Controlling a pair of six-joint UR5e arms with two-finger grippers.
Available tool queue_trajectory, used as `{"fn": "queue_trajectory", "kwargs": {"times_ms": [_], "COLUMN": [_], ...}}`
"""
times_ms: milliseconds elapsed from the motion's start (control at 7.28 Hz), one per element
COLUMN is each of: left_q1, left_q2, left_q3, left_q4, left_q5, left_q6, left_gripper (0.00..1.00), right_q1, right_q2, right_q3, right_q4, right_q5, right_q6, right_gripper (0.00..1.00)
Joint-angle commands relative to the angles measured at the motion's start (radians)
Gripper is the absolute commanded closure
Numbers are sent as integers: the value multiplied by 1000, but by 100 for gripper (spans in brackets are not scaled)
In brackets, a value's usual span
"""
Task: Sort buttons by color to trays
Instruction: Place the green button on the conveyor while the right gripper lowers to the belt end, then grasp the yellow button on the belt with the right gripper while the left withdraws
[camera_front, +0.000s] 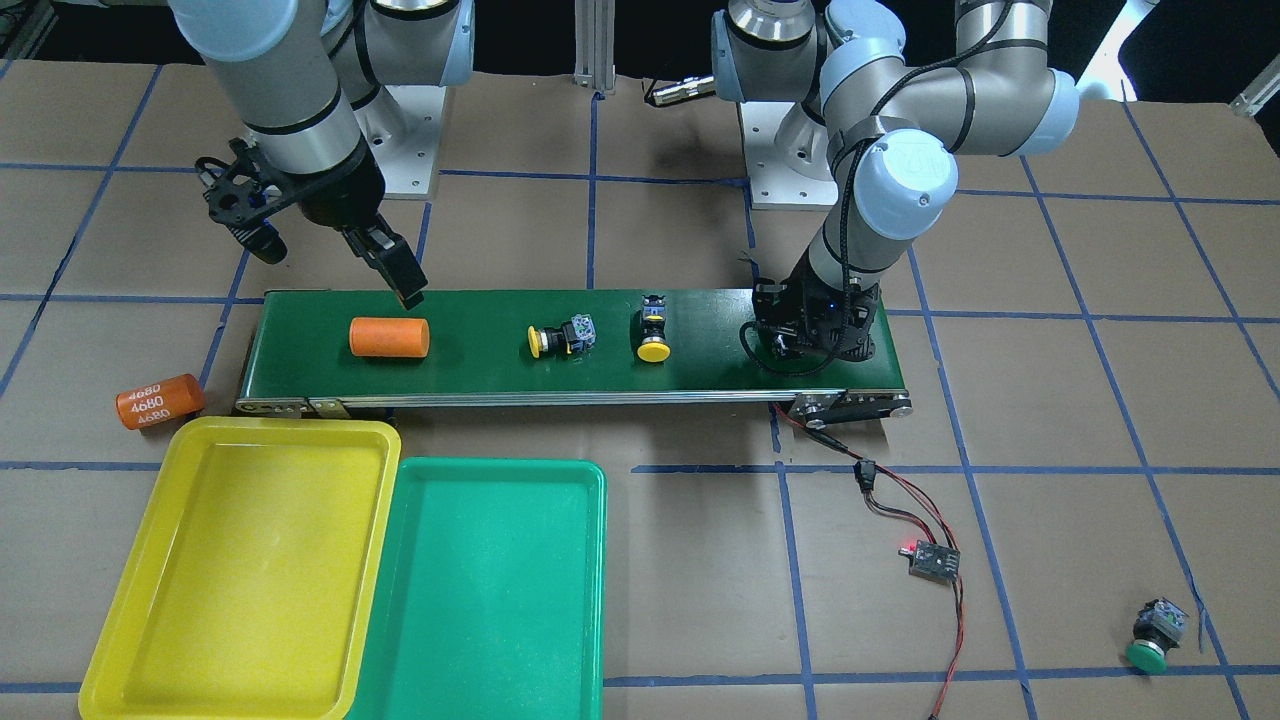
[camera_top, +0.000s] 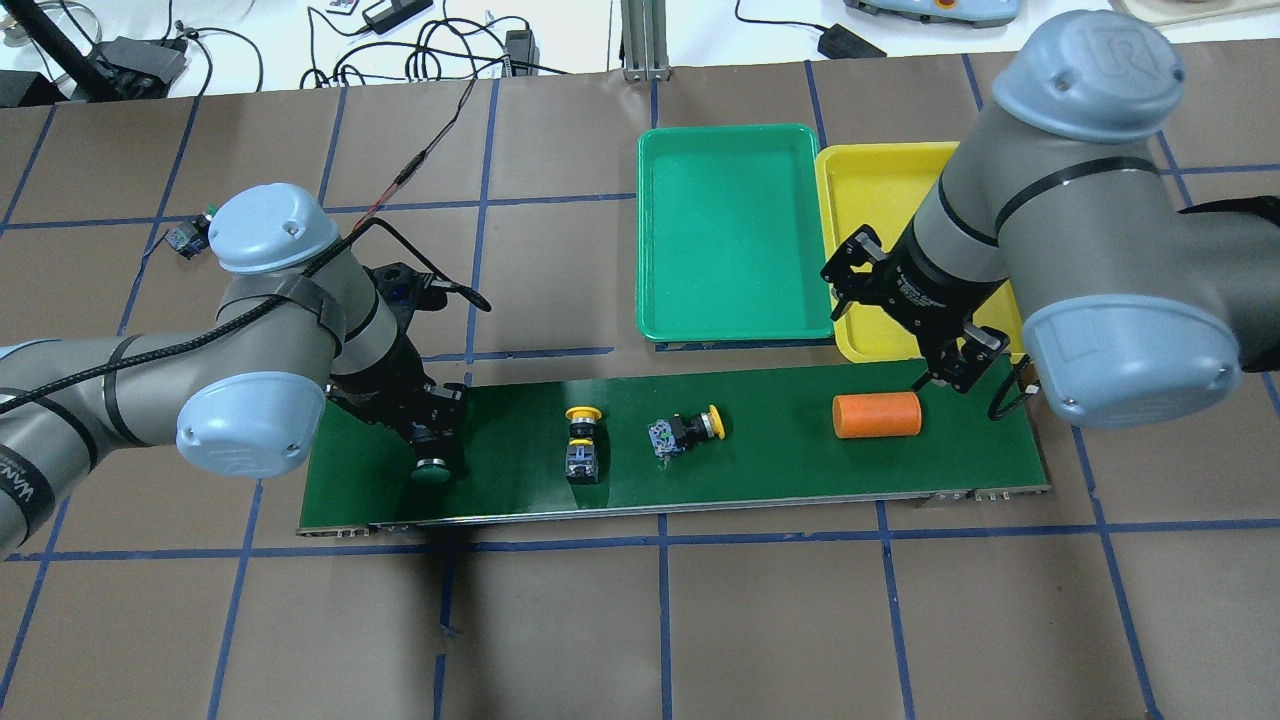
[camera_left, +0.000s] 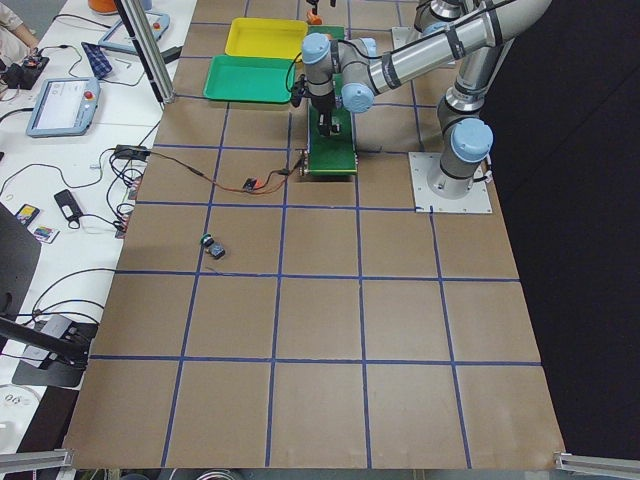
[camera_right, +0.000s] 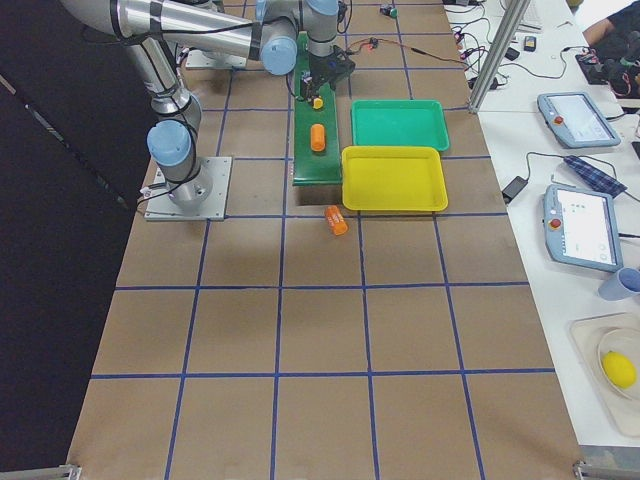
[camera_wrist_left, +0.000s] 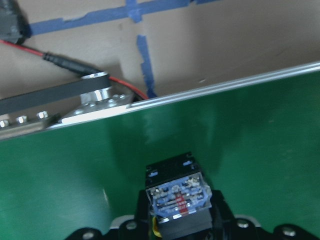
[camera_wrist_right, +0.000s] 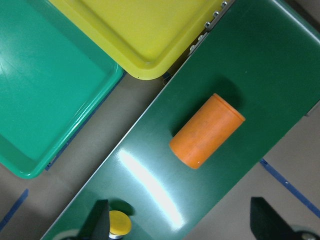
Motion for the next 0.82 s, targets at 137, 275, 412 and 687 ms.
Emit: {"fn": "queue_trajectory", "kwargs": {"times_ms": [137, 275, 412, 687], "left_q1": [10, 10, 28, 242], "left_q2": [-23, 1, -4, -107], "left_q3": [9, 21, 111, 301], "left_q4": [19, 17, -19, -116], "left_q5": [6, 8, 9, 16], "left_q6": [14, 14, 15, 180], "left_gripper": [0, 0, 0, 0], "right_q1": [85, 85, 86, 86], "right_q2": [101, 115, 138, 175], "right_q3": [3, 6, 3, 4], "right_q4": [-110, -110, -111, -110], "right_q5": [-10, -9, -9, -9], "right_q6": [173, 216, 282, 290], "right_gripper": [0, 0, 0, 0]}}
